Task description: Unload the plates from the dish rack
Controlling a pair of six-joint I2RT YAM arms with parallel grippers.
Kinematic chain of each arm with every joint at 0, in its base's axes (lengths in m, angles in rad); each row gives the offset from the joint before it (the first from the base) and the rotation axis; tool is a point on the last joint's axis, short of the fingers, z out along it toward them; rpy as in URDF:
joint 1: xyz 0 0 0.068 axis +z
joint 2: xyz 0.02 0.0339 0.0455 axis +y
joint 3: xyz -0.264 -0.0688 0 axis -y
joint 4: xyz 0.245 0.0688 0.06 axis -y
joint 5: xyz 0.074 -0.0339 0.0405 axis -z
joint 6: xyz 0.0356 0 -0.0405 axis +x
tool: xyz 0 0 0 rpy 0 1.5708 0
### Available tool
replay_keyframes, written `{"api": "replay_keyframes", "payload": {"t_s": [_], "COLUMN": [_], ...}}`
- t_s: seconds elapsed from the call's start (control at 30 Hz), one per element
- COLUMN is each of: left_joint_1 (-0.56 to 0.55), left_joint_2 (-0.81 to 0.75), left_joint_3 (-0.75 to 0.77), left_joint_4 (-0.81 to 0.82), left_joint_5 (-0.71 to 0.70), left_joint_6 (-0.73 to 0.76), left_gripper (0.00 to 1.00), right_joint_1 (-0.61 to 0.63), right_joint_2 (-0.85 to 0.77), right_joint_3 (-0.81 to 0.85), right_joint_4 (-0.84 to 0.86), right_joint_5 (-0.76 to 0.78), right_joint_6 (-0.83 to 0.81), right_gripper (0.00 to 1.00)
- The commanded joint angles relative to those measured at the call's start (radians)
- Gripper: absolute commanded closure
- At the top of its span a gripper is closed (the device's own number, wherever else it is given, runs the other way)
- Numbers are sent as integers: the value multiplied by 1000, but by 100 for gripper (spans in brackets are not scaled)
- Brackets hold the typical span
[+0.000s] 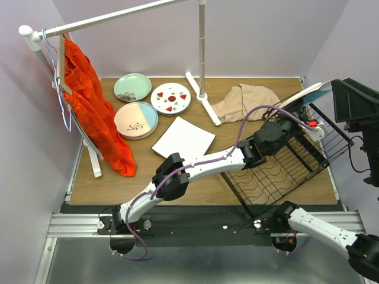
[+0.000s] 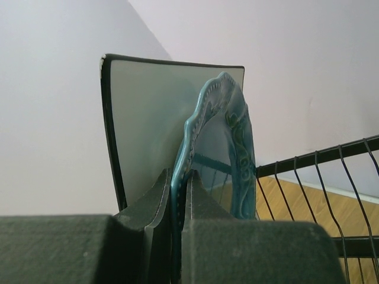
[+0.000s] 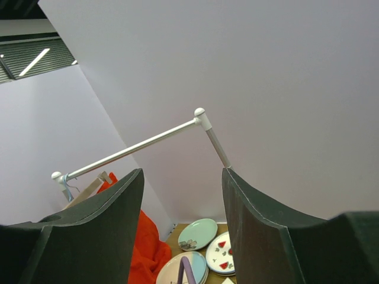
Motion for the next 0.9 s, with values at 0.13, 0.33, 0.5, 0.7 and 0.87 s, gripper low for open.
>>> {"api": "replay_keyframes", "payload": {"t_s": [0.13,0.33,0.5,0.7,0.87], "left_joint_1": [-19,-22,-25,-34,-37], "left_joint_2": [-76,-100,-129,-149,-145], "left_joint_3": [47,11,-15,-27,-4], "left_joint_4": [101,92,92,92,90], "left_joint_5": [-18,-13,4,9,-4], "left_joint_6": [-21,-37,-76,-90,-71], "left_gripper": [100,100,100,100,100], "right_joint_1": [-1,-3,-1,-3,-3], "right_joint_2": [10,10,8,8,2], "right_joint_3": [-3,-3,-4,0,-1], "right_joint_4": [24,24,22,24,24], "right_joint_5": [23,23,25,23,25], "right_joint_6": [-20,-20,-20,-21,-21], "right_gripper": [36,36,36,36,36]}}
